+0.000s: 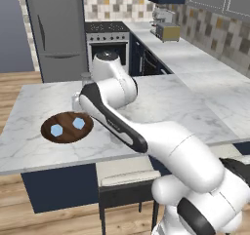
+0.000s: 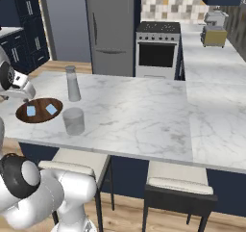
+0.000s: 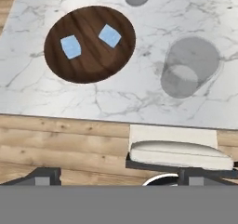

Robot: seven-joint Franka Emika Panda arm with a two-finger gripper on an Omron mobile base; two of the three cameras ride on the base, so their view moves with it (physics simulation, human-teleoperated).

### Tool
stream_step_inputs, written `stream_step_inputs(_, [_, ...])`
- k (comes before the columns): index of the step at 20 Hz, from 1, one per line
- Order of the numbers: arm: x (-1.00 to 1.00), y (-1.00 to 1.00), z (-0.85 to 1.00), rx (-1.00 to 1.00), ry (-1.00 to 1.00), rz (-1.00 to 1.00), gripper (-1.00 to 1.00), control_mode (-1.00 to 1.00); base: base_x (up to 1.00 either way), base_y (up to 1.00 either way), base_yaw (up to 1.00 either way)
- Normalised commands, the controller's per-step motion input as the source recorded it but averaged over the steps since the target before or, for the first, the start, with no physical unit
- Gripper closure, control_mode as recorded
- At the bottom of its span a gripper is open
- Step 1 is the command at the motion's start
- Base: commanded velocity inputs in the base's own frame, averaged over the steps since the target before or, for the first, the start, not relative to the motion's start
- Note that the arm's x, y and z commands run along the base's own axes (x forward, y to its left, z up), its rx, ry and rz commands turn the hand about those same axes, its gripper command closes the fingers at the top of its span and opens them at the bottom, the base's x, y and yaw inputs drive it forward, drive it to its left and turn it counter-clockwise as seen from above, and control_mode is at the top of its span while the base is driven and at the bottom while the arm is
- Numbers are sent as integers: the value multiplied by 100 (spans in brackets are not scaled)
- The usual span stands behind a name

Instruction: There are two ice cubes in the ice bowl. Place both ice cubes in the glass cup.

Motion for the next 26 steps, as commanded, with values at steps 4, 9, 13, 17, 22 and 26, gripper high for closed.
stream_step_inputs(4, [41, 52, -3, -11, 1, -1, -100, -100, 0, 0, 0])
stream_step_inputs(9, [32, 35, -30, -3, 0, 0, -100, -100, 0, 0, 0])
stream_step_inputs(13, [16, 11, -55, 2, -3, 0, -100, -100, 0, 0, 0])
stream_step_inputs(17, [13, 0, -42, 1, -17, 0, -100, -100, 0, 0, 0])
stream_step_inputs(22, [35, 8, -30, 1, -15, 0, -100, -100, 0, 0, 0])
stream_step_inputs(26, [20, 7, -8, 0, 0, 0, -100, -100, 0, 0, 0])
